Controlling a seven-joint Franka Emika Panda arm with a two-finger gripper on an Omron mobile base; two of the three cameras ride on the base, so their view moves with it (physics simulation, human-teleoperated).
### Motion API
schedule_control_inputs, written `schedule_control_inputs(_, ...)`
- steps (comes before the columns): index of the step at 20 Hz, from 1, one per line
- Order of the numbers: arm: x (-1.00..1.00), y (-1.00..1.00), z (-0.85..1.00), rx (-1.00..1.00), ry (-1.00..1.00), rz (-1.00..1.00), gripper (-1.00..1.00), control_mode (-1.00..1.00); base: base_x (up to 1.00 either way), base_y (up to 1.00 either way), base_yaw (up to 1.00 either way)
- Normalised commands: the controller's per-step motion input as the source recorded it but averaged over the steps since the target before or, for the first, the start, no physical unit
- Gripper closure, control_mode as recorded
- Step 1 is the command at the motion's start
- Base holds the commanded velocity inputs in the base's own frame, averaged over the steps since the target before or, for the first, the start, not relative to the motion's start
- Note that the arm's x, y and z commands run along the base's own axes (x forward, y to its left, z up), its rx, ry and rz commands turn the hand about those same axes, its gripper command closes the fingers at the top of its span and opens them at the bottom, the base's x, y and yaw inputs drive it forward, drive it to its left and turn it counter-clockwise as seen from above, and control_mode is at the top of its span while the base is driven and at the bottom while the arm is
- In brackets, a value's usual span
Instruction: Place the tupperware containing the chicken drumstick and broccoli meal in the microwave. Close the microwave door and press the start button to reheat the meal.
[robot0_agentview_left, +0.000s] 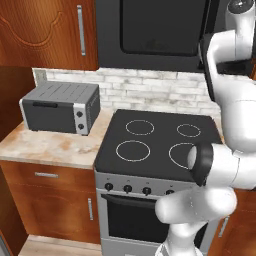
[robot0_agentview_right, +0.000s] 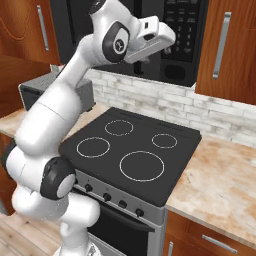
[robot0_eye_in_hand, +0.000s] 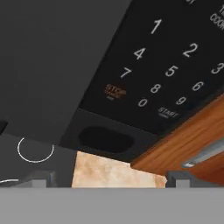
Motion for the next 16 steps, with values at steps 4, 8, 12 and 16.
schedule_control_inputs(4, -0.92, 0.00, -0.25, -0.01, -0.60, 0.00, -1.00, -1.00, 0.00, 0.00, 0.00)
schedule_control_inputs(8, -0.80, -0.07, 0.29, 0.12, -0.37, 0.00, -1.00, -1.00, 0.00, 0.00, 0.00)
schedule_control_inputs(12, -0.51, -0.22, 0.64, 0.35, -0.14, -0.03, -1.00, -1.00, 0.00, 0.00, 0.00)
schedule_control_inputs(16, -0.32, -0.45, 0.50, 0.61, -0.02, -0.04, -1.00, -1.00, 0.00, 0.00, 0.00)
